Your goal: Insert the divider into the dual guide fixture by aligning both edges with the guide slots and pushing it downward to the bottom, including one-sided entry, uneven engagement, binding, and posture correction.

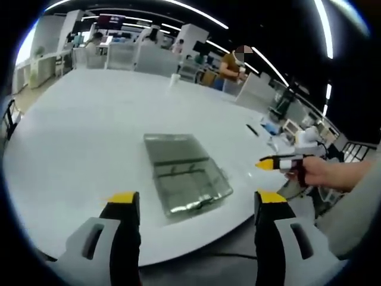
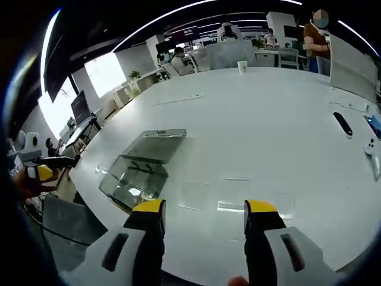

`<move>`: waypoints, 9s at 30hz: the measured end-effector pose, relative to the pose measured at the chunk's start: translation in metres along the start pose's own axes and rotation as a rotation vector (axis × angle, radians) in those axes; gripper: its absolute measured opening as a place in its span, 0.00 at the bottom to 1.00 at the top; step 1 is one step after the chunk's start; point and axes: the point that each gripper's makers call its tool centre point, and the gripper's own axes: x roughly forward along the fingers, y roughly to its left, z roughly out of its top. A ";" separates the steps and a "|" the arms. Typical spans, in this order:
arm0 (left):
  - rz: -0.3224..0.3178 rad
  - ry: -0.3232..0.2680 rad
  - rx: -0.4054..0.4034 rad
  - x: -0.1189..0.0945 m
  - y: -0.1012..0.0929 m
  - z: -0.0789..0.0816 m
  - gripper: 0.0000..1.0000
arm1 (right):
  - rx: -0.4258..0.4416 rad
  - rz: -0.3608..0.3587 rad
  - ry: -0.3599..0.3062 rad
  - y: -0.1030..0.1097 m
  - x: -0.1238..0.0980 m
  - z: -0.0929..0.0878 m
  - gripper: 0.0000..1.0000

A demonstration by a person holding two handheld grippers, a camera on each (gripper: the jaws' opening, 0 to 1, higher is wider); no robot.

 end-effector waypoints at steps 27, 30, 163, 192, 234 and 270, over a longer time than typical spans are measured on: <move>0.015 0.008 -0.008 0.000 0.007 -0.005 0.76 | -0.001 -0.057 0.100 -0.024 0.029 -0.020 0.45; 0.016 0.009 -0.008 0.001 0.007 -0.005 0.76 | 0.005 -0.060 0.106 -0.025 0.031 -0.021 0.45; 0.011 0.034 -0.049 0.008 0.022 -0.018 0.71 | -0.057 -0.238 0.398 -0.049 0.066 -0.038 0.31; 0.006 0.029 -0.037 0.008 0.021 -0.014 0.71 | -0.102 -0.201 0.635 -0.048 0.065 -0.040 0.31; -0.001 0.045 -0.022 0.009 0.017 -0.017 0.69 | -0.184 -0.158 0.686 -0.053 0.071 -0.040 0.29; -0.036 0.059 0.009 0.012 0.003 -0.017 0.69 | -0.252 -0.100 0.626 -0.037 0.054 -0.037 0.28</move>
